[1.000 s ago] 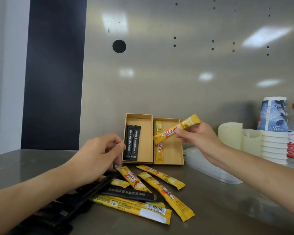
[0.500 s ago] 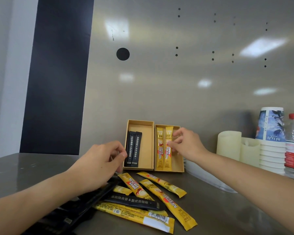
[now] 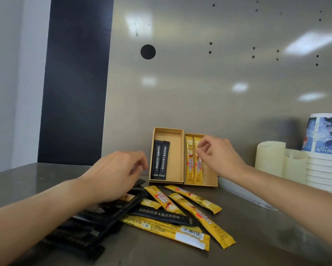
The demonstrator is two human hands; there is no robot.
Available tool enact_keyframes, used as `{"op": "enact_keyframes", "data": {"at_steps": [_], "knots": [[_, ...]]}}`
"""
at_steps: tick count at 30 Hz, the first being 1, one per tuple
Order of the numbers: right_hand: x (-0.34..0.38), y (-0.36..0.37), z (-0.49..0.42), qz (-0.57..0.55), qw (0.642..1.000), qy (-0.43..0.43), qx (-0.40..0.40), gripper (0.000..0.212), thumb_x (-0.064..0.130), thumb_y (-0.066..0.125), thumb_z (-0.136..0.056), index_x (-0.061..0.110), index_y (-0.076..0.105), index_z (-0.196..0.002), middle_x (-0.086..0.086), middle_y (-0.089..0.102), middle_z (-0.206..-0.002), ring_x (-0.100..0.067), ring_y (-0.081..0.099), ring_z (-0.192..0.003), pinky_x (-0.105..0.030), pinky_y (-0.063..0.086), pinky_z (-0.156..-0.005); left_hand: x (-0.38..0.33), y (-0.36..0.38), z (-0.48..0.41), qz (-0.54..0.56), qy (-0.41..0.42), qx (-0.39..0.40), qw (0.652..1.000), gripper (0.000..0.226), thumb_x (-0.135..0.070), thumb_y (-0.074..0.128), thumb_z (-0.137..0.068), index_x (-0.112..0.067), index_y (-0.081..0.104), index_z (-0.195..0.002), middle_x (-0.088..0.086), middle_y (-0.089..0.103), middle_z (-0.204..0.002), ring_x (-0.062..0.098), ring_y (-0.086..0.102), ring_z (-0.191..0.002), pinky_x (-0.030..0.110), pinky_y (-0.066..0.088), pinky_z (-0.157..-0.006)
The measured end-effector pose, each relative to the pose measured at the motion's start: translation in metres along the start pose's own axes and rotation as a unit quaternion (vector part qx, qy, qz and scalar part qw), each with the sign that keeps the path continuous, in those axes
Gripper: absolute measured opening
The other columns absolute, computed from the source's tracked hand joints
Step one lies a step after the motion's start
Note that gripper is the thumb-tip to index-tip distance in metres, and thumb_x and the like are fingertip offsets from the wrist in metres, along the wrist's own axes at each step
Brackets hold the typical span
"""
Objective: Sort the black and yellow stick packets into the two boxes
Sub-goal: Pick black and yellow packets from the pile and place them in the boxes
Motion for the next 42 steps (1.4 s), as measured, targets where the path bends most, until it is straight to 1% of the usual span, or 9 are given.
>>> {"op": "enact_keyframes", "data": {"at_steps": [2, 7, 13, 18, 20, 23, 25, 32, 42], "knots": [[0.024, -0.009, 0.006, -0.046, 0.998, -0.037, 0.005, 0.010, 0.031, 0.059, -0.099, 0.023, 0.065, -0.101, 0.010, 0.066, -0.086, -0.004, 0.061, -0.074, -0.031, 0.058, -0.072, 0.005, -0.003, -0.001, -0.021, -0.006, 0.006, 1.000, 0.020, -0.025, 0.046, -0.102, -0.040, 0.058, -0.105, -0.017, 0.066, -0.096, 0.002, 0.061, -0.088, 0.029, 0.054, -0.078], [0.055, -0.002, 0.029, 0.005, 0.974, -0.087, 0.210, 0.020, 0.041, 0.058, -0.097, 0.028, 0.064, -0.082, 0.010, 0.062, -0.067, 0.000, 0.055, -0.061, -0.027, 0.048, -0.066, 0.011, -0.005, -0.002, -0.070, -0.006, 0.031, 0.997, 0.026, -0.021, 0.044, -0.102, -0.036, 0.062, -0.112, -0.017, 0.067, -0.105, 0.005, 0.063, -0.097, 0.030, 0.054, -0.086], [0.038, 0.006, 0.055, -0.025, 0.984, -0.096, 0.148, 0.022, 0.046, 0.054, -0.099, 0.033, 0.062, -0.084, 0.009, 0.062, -0.059, 0.000, 0.056, -0.055, -0.019, 0.048, -0.063, 0.024, 0.003, -0.004, -0.142, -0.027, 0.106, 0.984, 0.028, -0.033, 0.039, -0.106, -0.032, 0.066, -0.112, -0.011, 0.069, -0.110, 0.010, 0.064, -0.098, 0.033, 0.054, -0.089], [0.055, 0.001, 0.061, -0.114, 0.978, -0.135, 0.111, 0.024, 0.047, 0.049, -0.101, 0.032, 0.064, -0.091, 0.008, 0.063, -0.069, -0.006, 0.056, -0.064, -0.022, 0.042, -0.059, 0.031, 0.009, -0.004, -0.052, -0.063, 0.183, 0.980, 0.041, -0.059, 0.045, -0.098, -0.029, 0.072, -0.105, -0.013, 0.068, -0.100, 0.007, 0.063, -0.091, 0.033, 0.055, -0.088], [0.063, 0.001, 0.069, -0.132, 0.968, -0.165, 0.135, 0.025, 0.048, 0.046, -0.102, 0.034, 0.066, -0.104, 0.016, 0.066, -0.086, -0.002, 0.059, -0.082, -0.021, 0.046, -0.068, 0.030, 0.011, -0.005, -0.028, -0.053, 0.180, 0.982, 0.042, -0.060, 0.049, -0.096, -0.029, 0.072, -0.112, -0.014, 0.066, -0.103, 0.004, 0.061, -0.092, 0.027, 0.053, -0.086], [0.070, 0.007, 0.077, -0.166, 0.941, -0.200, 0.217, 0.033, 0.045, 0.042, -0.105, 0.035, 0.061, -0.130, 0.023, 0.061, -0.126, 0.002, 0.049, -0.123, -0.026, 0.043, -0.102, 0.027, 0.012, -0.005, -0.006, -0.037, 0.184, 0.982, 0.045, -0.059, 0.047, -0.096, -0.027, 0.069, -0.120, -0.011, 0.066, -0.109, 0.006, 0.061, -0.097, 0.026, 0.051, -0.089], [0.069, 0.010, 0.078, -0.200, 0.927, -0.180, 0.261, 0.036, 0.041, 0.043, -0.106, 0.034, 0.059, -0.137, 0.023, 0.058, -0.136, 0.003, 0.044, -0.132, -0.031, 0.040, -0.111, 0.025, 0.013, -0.004, 0.007, -0.033, 0.198, 0.980, 0.050, -0.062, 0.045, -0.094, -0.027, 0.067, -0.123, -0.010, 0.064, -0.110, 0.005, 0.059, -0.098, 0.026, 0.051, -0.092], [0.070, 0.012, 0.080, -0.197, 0.934, -0.156, 0.252, 0.039, 0.047, 0.041, -0.105, 0.028, 0.072, -0.119, 0.015, 0.069, -0.117, -0.005, 0.055, -0.117, -0.041, 0.045, -0.101, 0.028, 0.015, -0.007, 0.038, -0.037, 0.208, 0.977, 0.030, -0.053, 0.052, -0.097, -0.028, 0.065, -0.106, -0.011, 0.062, -0.103, 0.002, 0.057, -0.090, 0.016, 0.045, -0.074], [0.068, 0.011, 0.078, -0.252, 0.935, -0.098, 0.231, 0.032, 0.047, 0.045, -0.104, 0.028, 0.067, -0.116, 0.013, 0.071, -0.112, 0.001, 0.062, -0.108, -0.029, 0.053, -0.094, 0.022, 0.004, -0.008, 0.098, -0.027, 0.081, 0.991, 0.018, -0.037, 0.051, -0.102, -0.026, 0.060, -0.090, -0.006, 0.075, -0.081, 0.009, 0.070, -0.081, 0.037, 0.056, -0.086]]}}
Point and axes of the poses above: each hand's wrist, its own z-axis away from the middle knuckle, its own y-axis out of the palm, x = y × z, the point moved 2 cm from there along -z, towards the middle knuckle
